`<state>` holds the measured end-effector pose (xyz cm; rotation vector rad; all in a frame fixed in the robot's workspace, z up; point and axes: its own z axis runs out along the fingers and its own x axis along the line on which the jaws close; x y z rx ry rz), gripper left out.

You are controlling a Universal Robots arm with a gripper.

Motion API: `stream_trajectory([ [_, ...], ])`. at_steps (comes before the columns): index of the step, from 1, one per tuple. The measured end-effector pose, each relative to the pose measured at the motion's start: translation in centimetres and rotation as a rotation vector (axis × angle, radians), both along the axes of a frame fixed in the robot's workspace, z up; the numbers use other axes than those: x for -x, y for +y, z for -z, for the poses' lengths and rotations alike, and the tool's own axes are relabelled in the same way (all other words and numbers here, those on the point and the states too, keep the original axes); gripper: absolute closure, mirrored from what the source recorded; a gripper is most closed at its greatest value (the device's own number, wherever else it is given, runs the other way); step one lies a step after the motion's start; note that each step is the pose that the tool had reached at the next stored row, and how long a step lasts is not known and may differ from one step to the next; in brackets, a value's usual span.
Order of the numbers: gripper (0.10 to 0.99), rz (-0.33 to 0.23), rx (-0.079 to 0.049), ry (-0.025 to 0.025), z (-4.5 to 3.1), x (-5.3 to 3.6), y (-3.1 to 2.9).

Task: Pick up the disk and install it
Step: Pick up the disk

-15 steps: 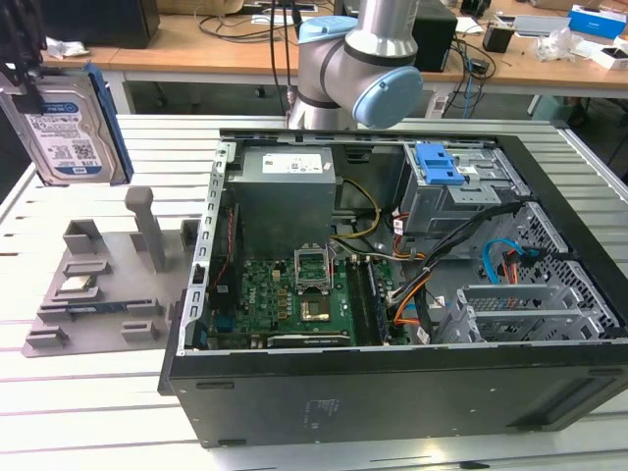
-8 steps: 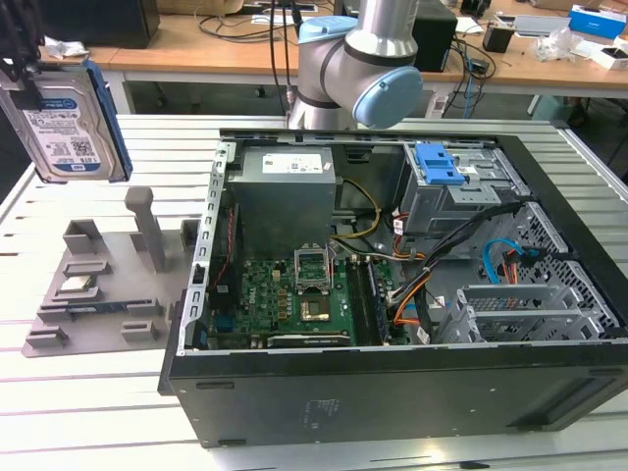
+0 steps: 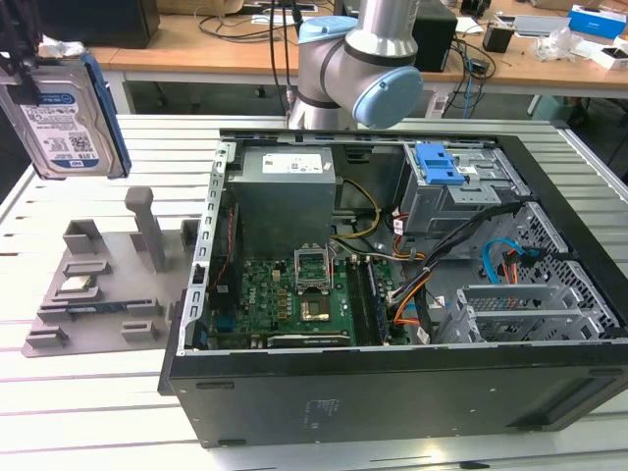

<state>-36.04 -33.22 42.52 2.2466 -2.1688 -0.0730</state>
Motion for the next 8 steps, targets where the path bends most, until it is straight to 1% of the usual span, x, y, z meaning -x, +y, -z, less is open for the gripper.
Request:
stream_trajectory([
  [8, 0.718, 0.000, 0.000, 0.0000, -0.59, 0.00, 0.01],
])
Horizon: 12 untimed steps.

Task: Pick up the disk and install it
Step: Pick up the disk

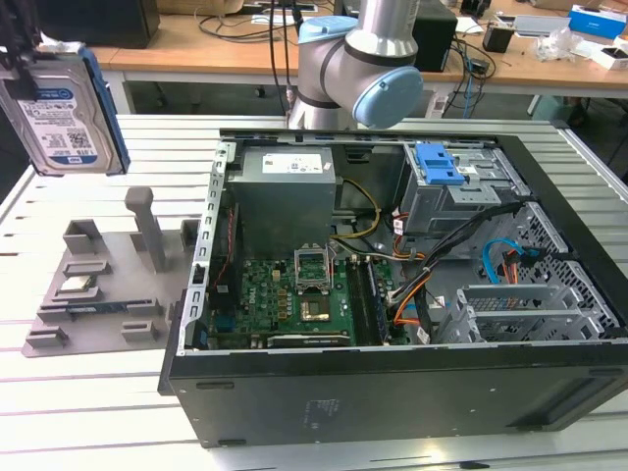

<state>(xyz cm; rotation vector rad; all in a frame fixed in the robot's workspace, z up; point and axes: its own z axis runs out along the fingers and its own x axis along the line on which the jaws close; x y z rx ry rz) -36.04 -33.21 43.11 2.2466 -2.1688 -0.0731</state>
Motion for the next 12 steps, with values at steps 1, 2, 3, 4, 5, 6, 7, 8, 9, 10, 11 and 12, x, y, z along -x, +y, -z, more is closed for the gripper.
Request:
stream_trajectory([
  [1, 0.718, 0.000, 0.000, 0.0000, -0.07, 0.00, 0.00],
  [2, 0.718, 0.000, 0.000, 0.0000, -0.13, 0.00, 0.00],
  [3, 0.718, 0.000, 0.000, 0.0000, -0.20, 0.00, 0.00],
  [4, 0.718, 0.000, 0.000, 0.0000, -0.25, 0.00, 0.00],
  [5, 0.718, 0.000, 0.000, 0.0000, -0.31, 0.00, 0.00],
  [6, 0.718, 0.000, 0.000, 0.0000, -0.37, 0.00, 0.00],
  [7, 0.718, 0.000, 0.000, 0.0000, -0.47, 0.00, 0.00],
  [8, 0.718, 0.000, 0.000, 0.0000, -0.54, 0.00, 0.00],
  [9, 0.718, 0.000, 0.000, 0.0000, -0.65, 0.00, 0.00],
  [10, 0.718, 0.000, 0.000, 0.0000, -0.83, 0.00, 0.00],
  [11, 0.718, 0.000, 0.000, 0.0000, -0.91, 0.00, 0.00],
  [12, 0.718, 0.000, 0.000, 0.0000, -0.98, 0.00, 0.00],
])
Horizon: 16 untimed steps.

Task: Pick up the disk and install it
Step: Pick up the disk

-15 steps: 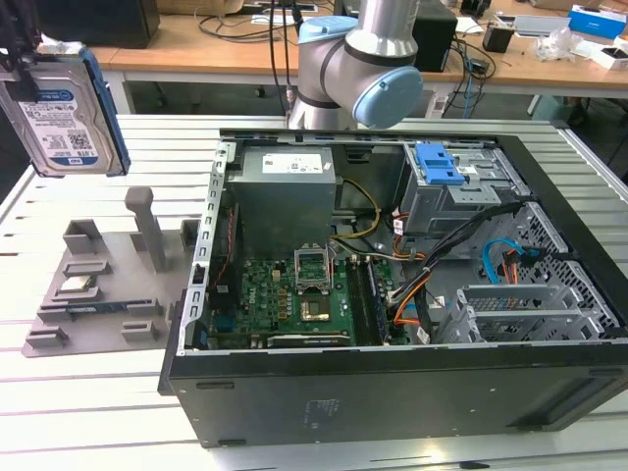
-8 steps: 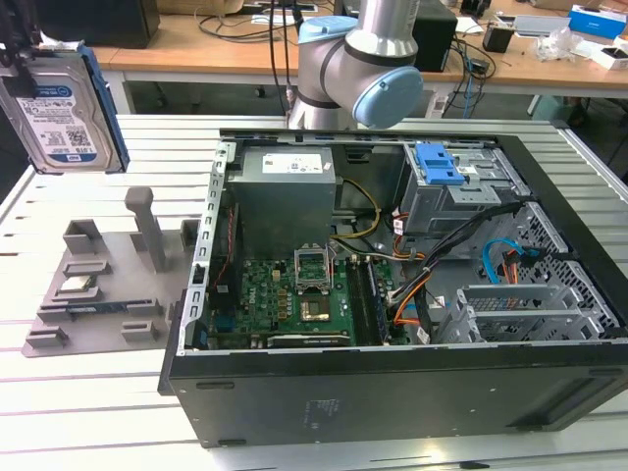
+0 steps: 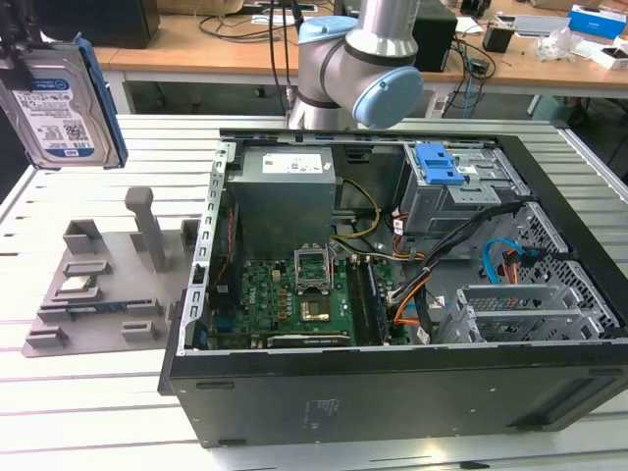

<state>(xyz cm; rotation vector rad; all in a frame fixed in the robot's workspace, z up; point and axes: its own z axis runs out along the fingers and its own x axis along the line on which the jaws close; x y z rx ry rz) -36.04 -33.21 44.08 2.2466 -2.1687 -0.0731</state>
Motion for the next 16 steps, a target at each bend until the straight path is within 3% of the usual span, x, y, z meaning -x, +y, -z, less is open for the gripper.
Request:
stream_trajectory([
  [16, 0.718, 0.000, 0.000, 0.0000, -1.50, 0.00, 0.01],
])
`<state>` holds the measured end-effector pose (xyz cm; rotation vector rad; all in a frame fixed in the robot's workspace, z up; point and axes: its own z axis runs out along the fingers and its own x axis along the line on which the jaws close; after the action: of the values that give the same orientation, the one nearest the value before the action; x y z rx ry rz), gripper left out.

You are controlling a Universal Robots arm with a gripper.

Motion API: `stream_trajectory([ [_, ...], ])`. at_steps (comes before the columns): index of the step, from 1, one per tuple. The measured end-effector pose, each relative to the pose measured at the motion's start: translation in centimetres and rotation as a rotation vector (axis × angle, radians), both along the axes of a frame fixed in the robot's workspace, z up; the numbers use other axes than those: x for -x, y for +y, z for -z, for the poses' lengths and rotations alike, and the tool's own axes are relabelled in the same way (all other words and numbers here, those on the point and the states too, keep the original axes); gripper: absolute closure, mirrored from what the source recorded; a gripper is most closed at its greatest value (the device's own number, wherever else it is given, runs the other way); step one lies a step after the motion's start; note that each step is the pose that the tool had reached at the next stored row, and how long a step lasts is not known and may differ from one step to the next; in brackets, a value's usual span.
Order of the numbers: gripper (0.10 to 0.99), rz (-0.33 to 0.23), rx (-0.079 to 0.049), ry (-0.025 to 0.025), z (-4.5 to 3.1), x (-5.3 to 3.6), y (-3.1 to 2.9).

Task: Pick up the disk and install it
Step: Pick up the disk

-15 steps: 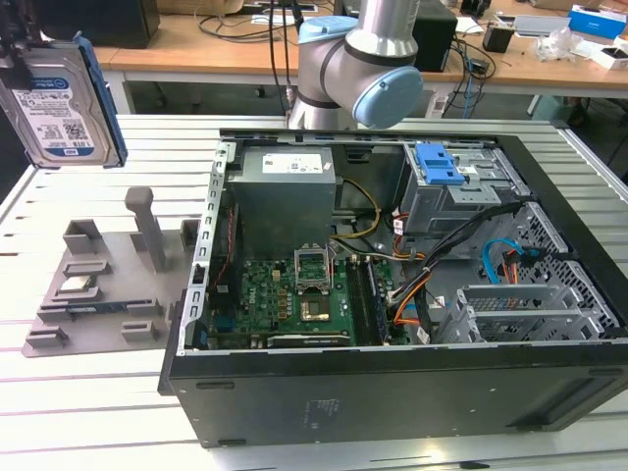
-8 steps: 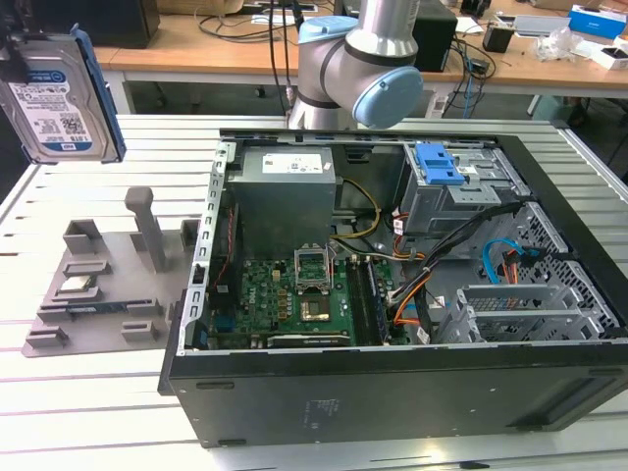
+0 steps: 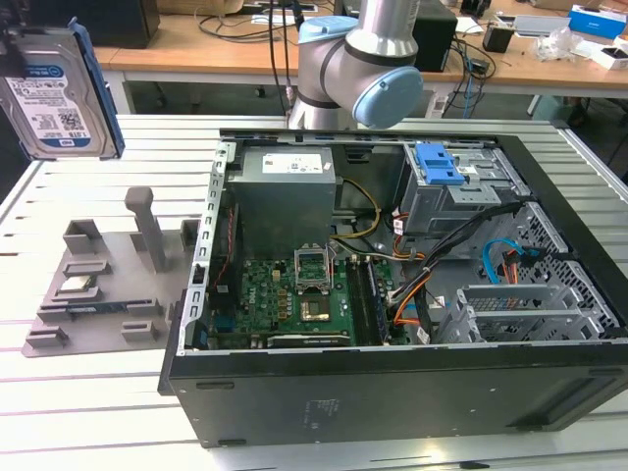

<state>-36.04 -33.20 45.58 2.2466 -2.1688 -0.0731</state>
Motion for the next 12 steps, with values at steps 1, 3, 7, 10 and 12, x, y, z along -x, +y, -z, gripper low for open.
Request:
stream_trajectory([
  [1, 0.718, 0.000, 0.000, 0.0000, -0.06, 0.00, 0.00],
  [3, 0.718, 0.000, 0.000, 0.0000, -0.22, 0.00, 0.00],
  [7, 0.718, 0.000, 0.000, 0.0000, -0.50, 0.00, 0.00],
  [10, 0.718, 0.000, 0.000, 0.0000, -0.76, 0.00, 0.00],
  [12, 0.718, 0.000, 0.000, 0.0000, -0.92, 0.00, 0.00],
])
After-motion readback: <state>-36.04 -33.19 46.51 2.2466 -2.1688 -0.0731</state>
